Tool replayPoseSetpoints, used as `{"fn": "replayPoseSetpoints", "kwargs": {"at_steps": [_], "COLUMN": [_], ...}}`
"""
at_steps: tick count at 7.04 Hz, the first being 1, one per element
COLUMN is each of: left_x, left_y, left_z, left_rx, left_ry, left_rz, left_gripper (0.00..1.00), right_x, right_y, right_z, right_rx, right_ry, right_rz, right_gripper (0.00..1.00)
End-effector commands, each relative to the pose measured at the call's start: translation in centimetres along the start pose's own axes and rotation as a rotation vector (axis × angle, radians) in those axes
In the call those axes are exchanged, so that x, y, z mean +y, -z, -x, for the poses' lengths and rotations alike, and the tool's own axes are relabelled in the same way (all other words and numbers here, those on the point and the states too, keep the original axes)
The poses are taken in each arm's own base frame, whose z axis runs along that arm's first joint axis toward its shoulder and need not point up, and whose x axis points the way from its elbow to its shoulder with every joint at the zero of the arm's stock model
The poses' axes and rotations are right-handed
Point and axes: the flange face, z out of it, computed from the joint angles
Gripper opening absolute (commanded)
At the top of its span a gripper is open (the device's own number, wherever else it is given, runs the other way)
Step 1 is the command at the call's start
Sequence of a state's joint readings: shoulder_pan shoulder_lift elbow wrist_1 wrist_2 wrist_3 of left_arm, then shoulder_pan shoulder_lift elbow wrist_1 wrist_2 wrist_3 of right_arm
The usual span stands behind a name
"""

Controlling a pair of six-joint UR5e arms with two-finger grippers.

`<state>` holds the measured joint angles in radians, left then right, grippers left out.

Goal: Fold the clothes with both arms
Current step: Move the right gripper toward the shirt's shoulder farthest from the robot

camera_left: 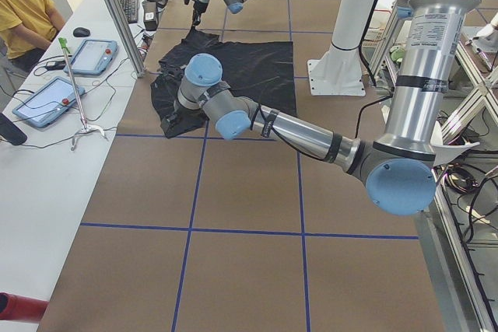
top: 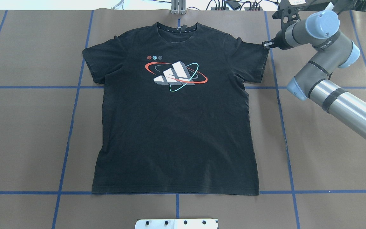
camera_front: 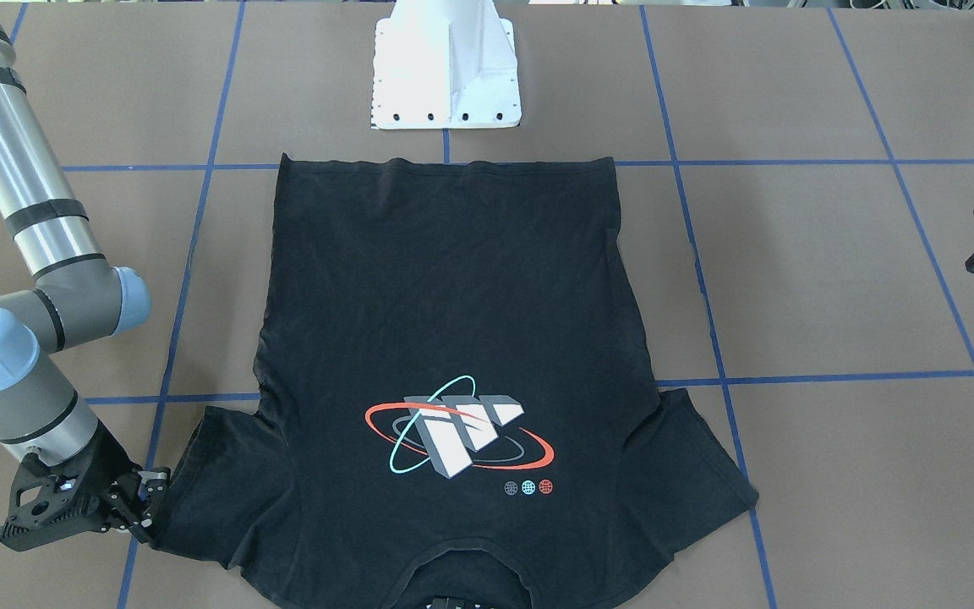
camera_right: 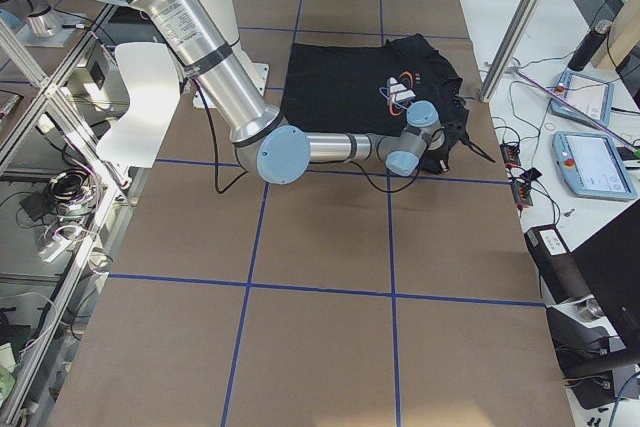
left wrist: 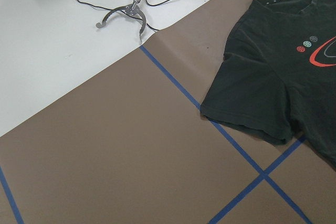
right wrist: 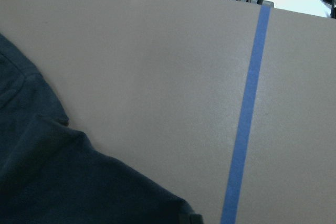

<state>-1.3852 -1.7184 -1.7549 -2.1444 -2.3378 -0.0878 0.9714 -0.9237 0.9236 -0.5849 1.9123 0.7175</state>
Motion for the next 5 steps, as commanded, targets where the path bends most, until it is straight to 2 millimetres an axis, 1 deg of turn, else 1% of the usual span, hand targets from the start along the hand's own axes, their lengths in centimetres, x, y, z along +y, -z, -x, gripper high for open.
{"fn": "replayPoseSetpoints", "kwargs": {"at_steps": [1,2,3,4,5], "left_x": [0.0,0.0,0.0,-0.1,-0.1], "left_y": [0.0,0.0,0.0,-0.1,-0.1], "left_z": [0.0,0.0,-0.1,-0.1,-0.1], "left_rx": [-0.002,0.0,0.001,0.001,0.001], "left_ry": [0.001,0.001,0.0,0.0,0.0], "left_rz": [0.0,0.0,0.0,0.0,0.0], "left_gripper": [1.0,1.0,1.0,1.0,1.0], "right_x": [-2.4,-3.7,-4.3,-4.3,-4.7], "right_y": [3.9,6.1,7.6,7.2,6.3], "right_z": [3.3,6.2,9.8,14.7,19.7], "right_rx": [-0.031,-0.014,-0.011,0.012,0.048], "right_ry": [-0.013,-0.077,-0.148,-0.199,-0.269], "right_rz": [-0.036,-0.016,-0.002,-0.048,-0.08], "right_gripper": [0.0,0.0,0.0,0.0,0.0]}}
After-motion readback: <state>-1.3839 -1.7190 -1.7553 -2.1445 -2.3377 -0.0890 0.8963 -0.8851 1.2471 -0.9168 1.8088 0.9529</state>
